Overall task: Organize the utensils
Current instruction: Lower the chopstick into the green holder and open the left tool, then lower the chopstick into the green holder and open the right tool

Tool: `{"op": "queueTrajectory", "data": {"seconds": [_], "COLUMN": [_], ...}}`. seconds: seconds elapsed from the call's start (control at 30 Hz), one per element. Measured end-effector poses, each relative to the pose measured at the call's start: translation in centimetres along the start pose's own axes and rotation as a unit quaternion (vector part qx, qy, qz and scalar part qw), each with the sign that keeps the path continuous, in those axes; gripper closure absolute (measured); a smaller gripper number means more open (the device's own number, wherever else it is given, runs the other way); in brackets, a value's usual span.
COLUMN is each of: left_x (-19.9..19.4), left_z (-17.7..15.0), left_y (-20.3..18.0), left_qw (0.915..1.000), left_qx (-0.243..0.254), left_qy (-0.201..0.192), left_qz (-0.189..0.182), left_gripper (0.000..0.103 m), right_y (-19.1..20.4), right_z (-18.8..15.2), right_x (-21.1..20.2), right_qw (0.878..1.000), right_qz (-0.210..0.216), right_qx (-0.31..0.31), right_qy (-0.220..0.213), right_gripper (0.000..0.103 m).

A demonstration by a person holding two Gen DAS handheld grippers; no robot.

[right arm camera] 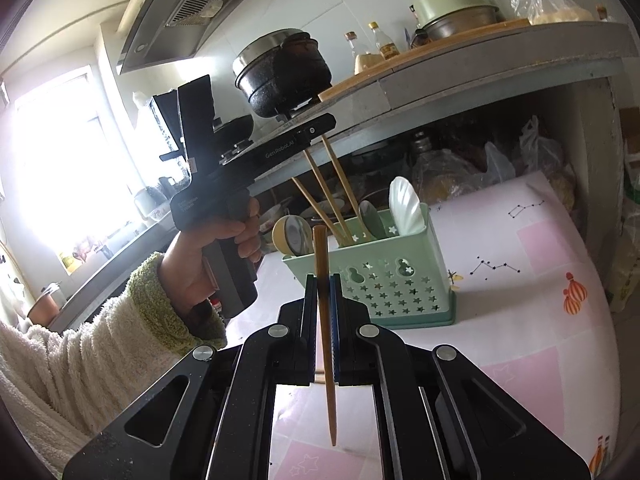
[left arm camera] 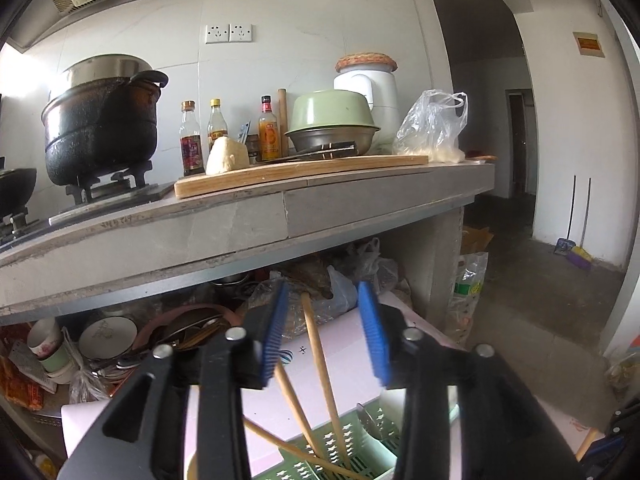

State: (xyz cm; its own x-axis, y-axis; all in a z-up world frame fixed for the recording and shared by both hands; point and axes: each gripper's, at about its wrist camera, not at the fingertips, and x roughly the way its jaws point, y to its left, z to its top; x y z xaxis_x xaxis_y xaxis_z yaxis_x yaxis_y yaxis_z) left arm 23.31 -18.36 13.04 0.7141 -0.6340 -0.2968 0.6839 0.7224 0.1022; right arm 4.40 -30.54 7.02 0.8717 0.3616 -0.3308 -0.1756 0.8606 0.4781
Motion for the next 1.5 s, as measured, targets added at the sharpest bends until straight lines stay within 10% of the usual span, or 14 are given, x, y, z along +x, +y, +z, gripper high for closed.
{"op": "queueTrajectory", "data": {"seconds": [0.43,0.9,1.5], "left_x": [-7.7,-14.7,-16.8], "left_z": [0.3,-12.8,-17.1], "left_y": [1.6,2.2,2.7], "left_qw": [0.999,0.9842,0.9725], "left_qx": [-0.036,-0.109,-0.154], "left_qy": [-0.02,0.113,0.125], "left_qz": [0.015,0.082,0.122], "left_gripper": [0.023,0.015,0.015], "right_y": [1.9,4.7,3.1], "right_z": [6.6,15.7,9.8], "right_x": [-0.4,4.6,14.1], "right_qw": [0.996,0.982,0.967], "right_qz": [0.006,-0.001,-0.037], "right_qx": [-0.063,-0.148,-0.245], "right_qy": [-0.059,-0.113,0.05], "right_gripper": [0.099,0.099,0.099]}}
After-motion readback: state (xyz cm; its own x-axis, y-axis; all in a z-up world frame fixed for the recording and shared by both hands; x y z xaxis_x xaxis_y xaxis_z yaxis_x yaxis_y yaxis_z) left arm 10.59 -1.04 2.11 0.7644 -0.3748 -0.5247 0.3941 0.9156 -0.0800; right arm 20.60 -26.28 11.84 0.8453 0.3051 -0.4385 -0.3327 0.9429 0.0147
